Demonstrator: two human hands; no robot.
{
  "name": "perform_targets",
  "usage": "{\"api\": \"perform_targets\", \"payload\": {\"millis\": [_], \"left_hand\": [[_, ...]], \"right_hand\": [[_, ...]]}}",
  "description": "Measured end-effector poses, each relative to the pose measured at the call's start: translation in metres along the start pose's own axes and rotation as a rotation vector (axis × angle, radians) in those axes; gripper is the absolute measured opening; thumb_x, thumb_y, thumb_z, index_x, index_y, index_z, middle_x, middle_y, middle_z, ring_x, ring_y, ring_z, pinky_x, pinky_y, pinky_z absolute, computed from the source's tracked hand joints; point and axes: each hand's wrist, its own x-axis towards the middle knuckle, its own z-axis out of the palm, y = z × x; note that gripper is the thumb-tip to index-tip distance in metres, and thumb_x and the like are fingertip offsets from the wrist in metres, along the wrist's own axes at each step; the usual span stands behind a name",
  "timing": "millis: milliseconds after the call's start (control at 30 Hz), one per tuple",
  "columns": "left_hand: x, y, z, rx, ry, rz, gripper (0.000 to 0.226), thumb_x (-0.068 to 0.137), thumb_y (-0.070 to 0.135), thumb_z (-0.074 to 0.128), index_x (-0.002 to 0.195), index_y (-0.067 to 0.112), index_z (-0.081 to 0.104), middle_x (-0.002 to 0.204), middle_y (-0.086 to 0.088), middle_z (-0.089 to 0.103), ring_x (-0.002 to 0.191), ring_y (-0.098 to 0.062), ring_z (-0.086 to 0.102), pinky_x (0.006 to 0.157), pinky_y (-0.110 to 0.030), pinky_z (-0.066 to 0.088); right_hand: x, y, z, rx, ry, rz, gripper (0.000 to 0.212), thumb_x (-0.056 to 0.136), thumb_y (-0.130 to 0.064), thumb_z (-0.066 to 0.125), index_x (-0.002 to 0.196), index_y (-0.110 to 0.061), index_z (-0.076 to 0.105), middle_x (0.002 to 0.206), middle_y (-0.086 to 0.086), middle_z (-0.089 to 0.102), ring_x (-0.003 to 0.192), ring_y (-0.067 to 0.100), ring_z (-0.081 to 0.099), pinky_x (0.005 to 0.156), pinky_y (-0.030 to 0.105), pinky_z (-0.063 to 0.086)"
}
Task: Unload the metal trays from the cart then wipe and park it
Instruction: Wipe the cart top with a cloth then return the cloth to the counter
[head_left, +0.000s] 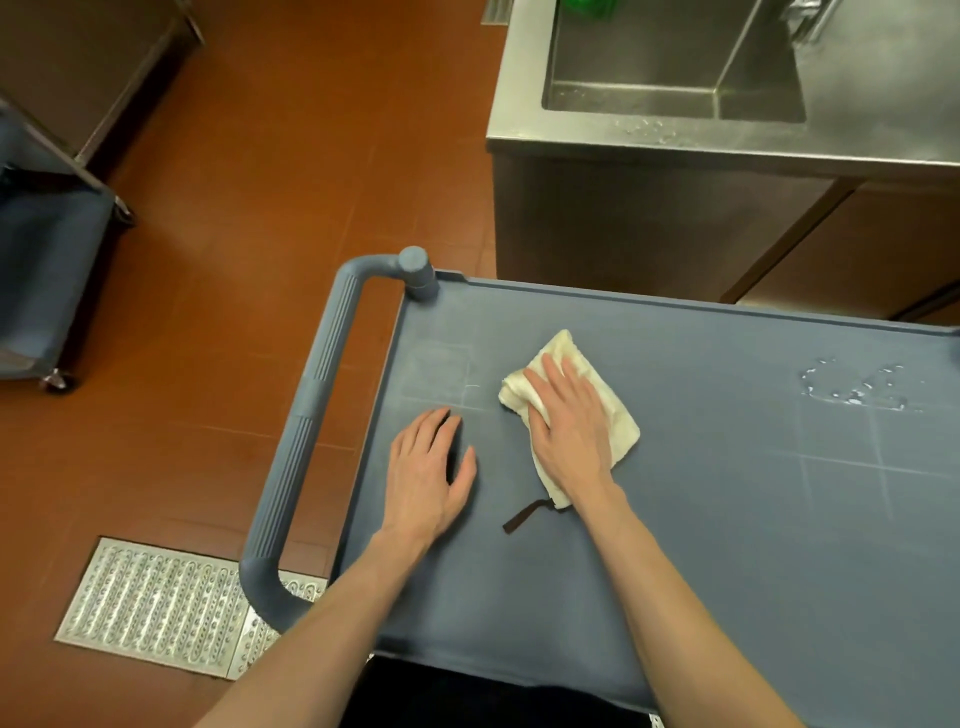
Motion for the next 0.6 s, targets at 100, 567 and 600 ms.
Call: {"api": "perform_targets", "payload": {"millis": [100,567,600], "left_hand": [[0.0,-0.007,-0.003,-0.013,-0.004,-0.056,0.052,0.1,0.032,0.068,0.145,0.006,0.06,0.152,-0.01,0.058,0.141,-0.03,0.052,0.12,-0.044,0.038],[-0.009,-0.034,-0.017,-0.038,0.095,-0.15,0.051,0.097,0.026,0.064,0.141,0.005,0.049,0.137,-0.014,0.048,0.12,-0.032,0.055,0.1,-0.043,0.05],[-0.009,-0.035,-0.017,-0.046,0.12,-0.156,0.044,0.098,0.027,0.059,0.135,0.005,0.051,0.133,-0.013,0.046,0.116,-0.031,0.054,0.098,-0.043,0.051]], "right_hand": [[0.009,-0.024,0.011,-0.008,-0.039,-0.06,0.046,0.1,-0.019,0.06,0.146,-0.022,0.059,0.163,0.003,0.047,0.155,0.031,0.035,0.121,0.046,0.034],[0.04,-0.094,0.05,0.049,-0.209,-0.381,0.055,0.101,-0.024,0.055,0.156,-0.029,0.051,0.171,-0.004,0.035,0.162,0.023,0.024,0.131,0.041,0.014],[0.039,-0.095,0.051,0.052,-0.221,-0.399,0.055,0.101,-0.025,0.055,0.155,-0.029,0.052,0.171,-0.005,0.035,0.162,0.023,0.023,0.131,0.04,0.012]]}}
